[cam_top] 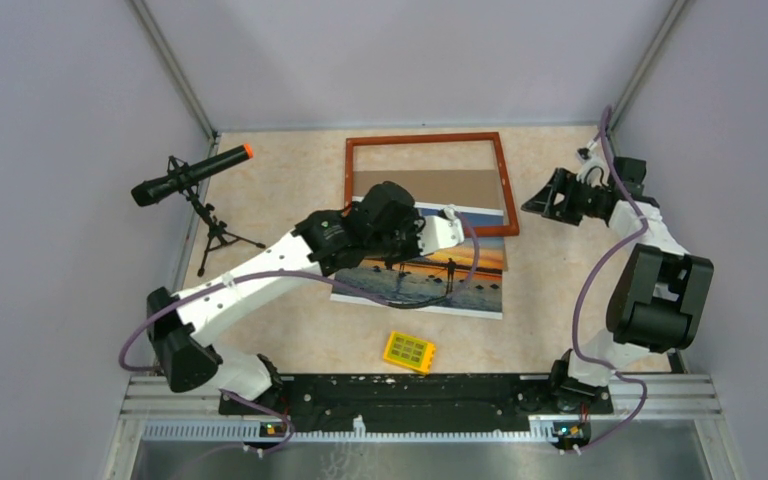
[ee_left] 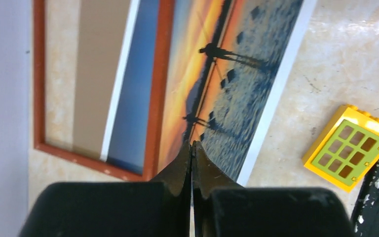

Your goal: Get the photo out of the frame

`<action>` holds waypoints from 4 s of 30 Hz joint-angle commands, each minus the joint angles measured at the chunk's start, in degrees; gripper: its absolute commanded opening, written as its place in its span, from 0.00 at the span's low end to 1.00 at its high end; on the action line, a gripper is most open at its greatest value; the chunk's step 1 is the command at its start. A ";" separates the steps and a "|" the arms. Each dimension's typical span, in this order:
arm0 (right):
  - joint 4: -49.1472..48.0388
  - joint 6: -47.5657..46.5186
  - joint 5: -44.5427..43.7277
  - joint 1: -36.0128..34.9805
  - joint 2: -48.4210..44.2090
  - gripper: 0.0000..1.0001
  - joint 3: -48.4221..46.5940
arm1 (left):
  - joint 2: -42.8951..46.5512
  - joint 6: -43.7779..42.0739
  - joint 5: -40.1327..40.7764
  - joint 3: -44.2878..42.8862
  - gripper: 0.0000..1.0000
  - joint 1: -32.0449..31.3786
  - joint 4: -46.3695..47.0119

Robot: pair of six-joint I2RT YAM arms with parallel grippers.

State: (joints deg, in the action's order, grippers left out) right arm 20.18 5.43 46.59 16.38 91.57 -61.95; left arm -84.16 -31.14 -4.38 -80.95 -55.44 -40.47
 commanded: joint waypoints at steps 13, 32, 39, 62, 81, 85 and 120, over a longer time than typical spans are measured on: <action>19.51 -14.20 -1.10 -3.37 -1.73 0.79 7.72 | -0.24 0.91 -0.55 17.31 0.70 0.77 14.76; 24.54 -12.25 6.35 -3.31 14.55 0.74 5.01 | -3.61 -2.74 0.74 29.64 0.78 -0.46 35.21; 23.45 -12.77 7.77 -3.29 15.29 0.73 5.42 | -9.86 -4.48 10.01 30.13 0.80 -10.84 45.95; 22.66 -12.46 9.67 -3.12 13.84 0.72 5.83 | -32.71 -7.95 35.34 21.06 0.88 -20.26 56.11; 21.95 -12.77 10.12 -2.67 11.79 0.72 6.09 | -16.31 -6.44 30.81 32.75 0.25 -12.51 47.64; 21.55 -12.46 9.86 -2.73 10.17 0.72 5.56 | -12.85 -4.79 26.85 29.58 0.00 -12.50 37.94; -4.41 7.09 4.10 -0.03 -7.68 0.74 3.25 | -12.91 -36.09 34.12 -16.40 0.00 4.19 38.67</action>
State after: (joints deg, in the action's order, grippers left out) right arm 22.37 8.80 50.37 15.09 86.39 -60.27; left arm -92.23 -58.81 27.18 -92.82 -51.42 -16.86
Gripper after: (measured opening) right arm 0.742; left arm 0.003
